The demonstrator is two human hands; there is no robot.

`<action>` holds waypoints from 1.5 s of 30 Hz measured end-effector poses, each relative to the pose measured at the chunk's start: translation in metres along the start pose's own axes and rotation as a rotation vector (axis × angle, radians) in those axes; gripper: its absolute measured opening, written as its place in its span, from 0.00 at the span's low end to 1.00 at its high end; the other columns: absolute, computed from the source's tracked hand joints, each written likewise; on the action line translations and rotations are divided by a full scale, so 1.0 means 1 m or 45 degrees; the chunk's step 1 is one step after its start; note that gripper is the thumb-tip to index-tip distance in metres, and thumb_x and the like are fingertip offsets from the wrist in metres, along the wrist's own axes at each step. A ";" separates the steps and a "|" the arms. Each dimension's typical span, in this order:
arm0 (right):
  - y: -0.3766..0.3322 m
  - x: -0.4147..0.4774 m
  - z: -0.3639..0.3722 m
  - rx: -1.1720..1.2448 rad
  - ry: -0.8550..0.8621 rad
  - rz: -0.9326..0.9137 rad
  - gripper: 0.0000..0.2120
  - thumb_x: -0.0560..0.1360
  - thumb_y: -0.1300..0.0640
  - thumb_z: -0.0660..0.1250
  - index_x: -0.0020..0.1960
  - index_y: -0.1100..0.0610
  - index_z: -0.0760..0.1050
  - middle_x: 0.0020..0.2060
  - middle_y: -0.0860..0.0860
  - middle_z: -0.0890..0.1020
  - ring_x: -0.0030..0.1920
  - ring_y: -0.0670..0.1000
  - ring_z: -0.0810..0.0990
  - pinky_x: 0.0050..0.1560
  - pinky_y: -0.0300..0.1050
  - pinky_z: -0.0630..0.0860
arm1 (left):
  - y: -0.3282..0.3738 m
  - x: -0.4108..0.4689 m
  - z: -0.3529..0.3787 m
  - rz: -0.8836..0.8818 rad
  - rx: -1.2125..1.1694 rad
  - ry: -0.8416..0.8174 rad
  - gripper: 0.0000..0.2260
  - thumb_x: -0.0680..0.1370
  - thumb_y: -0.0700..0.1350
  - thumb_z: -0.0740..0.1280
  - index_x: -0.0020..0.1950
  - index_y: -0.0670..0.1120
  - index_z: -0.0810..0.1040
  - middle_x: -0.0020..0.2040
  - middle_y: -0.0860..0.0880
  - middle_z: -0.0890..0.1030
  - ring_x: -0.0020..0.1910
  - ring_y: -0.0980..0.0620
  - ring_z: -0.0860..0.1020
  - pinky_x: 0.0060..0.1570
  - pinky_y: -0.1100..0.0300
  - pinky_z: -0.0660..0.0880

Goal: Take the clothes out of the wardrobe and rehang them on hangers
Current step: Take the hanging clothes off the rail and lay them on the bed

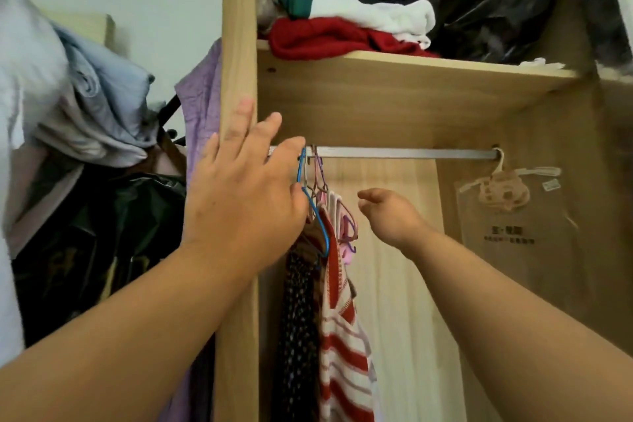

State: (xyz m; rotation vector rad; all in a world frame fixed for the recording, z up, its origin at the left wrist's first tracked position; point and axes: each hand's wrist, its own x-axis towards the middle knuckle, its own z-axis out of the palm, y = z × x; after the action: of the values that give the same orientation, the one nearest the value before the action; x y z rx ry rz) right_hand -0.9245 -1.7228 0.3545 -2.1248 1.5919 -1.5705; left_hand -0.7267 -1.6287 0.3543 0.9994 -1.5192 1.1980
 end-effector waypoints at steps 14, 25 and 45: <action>0.020 0.051 0.019 0.332 -0.229 0.224 0.29 0.71 0.66 0.66 0.71 0.60 0.65 0.45 0.57 0.78 0.34 0.51 0.74 0.30 0.41 0.69 | 0.001 0.000 0.004 0.035 0.135 0.076 0.22 0.71 0.53 0.58 0.60 0.46 0.79 0.64 0.43 0.76 0.74 0.41 0.60 0.72 0.51 0.58; 0.022 0.071 0.007 -0.047 -0.185 0.121 0.17 0.80 0.53 0.55 0.35 0.59 0.69 0.30 0.53 0.71 0.31 0.52 0.70 0.25 0.38 0.63 | 0.001 0.001 0.003 0.051 0.159 0.048 0.21 0.71 0.53 0.58 0.57 0.46 0.80 0.62 0.43 0.77 0.73 0.39 0.62 0.70 0.47 0.63; 0.051 0.014 -0.084 0.079 0.366 0.104 0.17 0.80 0.56 0.58 0.32 0.57 0.68 0.32 0.56 0.73 0.33 0.50 0.75 0.31 0.40 0.66 | 0.001 -0.002 -0.002 0.004 0.100 -0.046 0.18 0.69 0.52 0.59 0.50 0.46 0.82 0.64 0.44 0.76 0.74 0.40 0.61 0.65 0.41 0.66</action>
State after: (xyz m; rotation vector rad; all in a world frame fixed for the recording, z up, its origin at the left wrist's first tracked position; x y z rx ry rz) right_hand -1.0212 -1.7159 0.3753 -1.8451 1.6572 -1.9406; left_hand -0.7265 -1.6270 0.3522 1.0758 -1.5124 1.2561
